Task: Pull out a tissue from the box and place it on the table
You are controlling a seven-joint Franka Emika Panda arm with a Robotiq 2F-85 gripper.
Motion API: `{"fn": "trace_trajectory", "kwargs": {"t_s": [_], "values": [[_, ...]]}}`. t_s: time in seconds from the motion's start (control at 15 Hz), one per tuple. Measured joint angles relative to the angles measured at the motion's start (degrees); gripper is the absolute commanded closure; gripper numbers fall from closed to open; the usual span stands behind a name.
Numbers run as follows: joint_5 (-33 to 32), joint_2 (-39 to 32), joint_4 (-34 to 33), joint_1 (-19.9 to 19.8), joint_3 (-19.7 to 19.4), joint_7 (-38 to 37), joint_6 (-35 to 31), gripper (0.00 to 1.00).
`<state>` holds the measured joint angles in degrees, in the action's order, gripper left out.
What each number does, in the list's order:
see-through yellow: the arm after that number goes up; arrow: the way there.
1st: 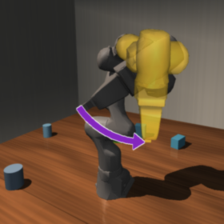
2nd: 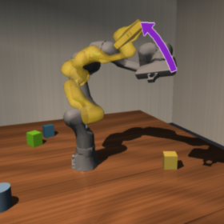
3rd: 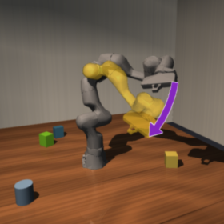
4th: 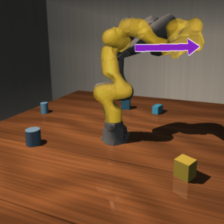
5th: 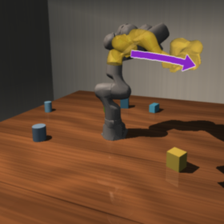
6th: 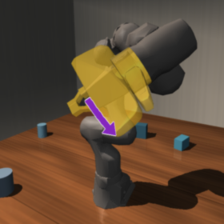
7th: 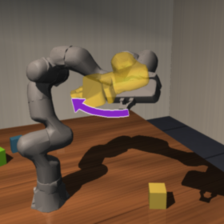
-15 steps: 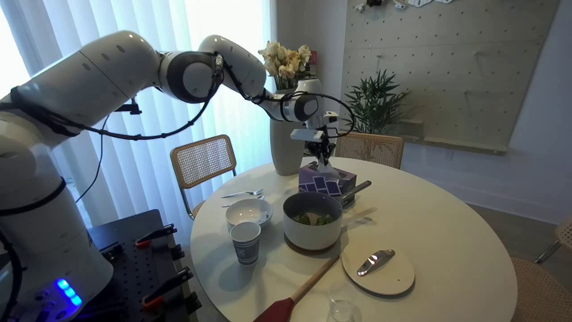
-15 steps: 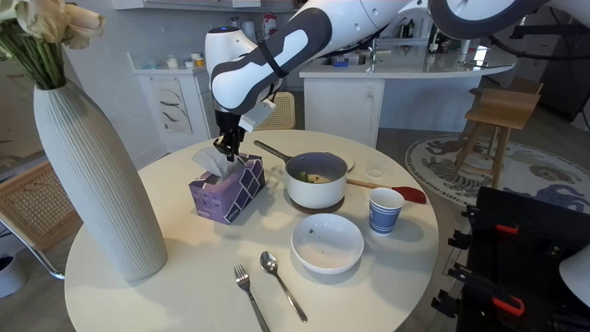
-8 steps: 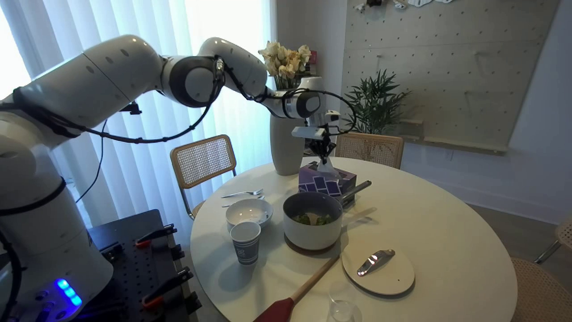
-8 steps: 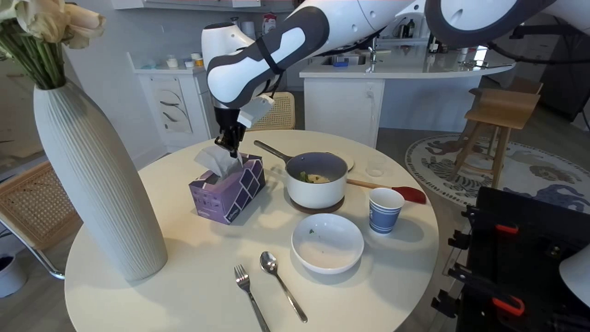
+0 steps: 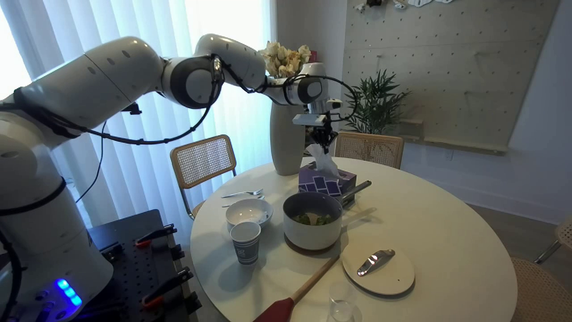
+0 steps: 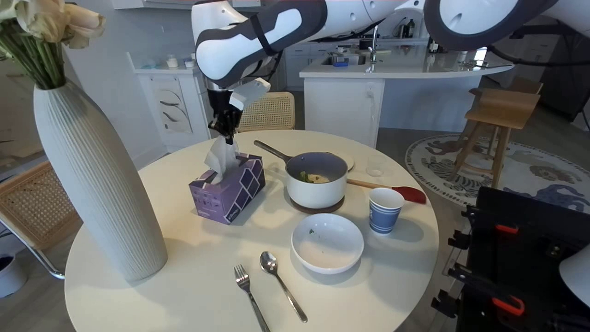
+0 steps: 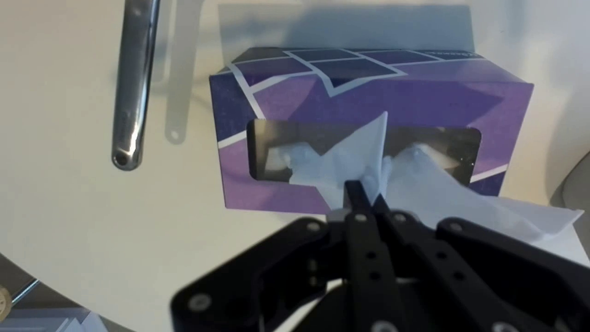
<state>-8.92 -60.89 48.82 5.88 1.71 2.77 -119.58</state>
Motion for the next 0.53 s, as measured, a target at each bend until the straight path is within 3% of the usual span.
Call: {"fn": "trace_trajectory", "kwargs": {"t_s": [0.53], "values": [[-0.01,-0.07,-5.14,0.51,-0.06,-1.08,2.88,1.0]]}}
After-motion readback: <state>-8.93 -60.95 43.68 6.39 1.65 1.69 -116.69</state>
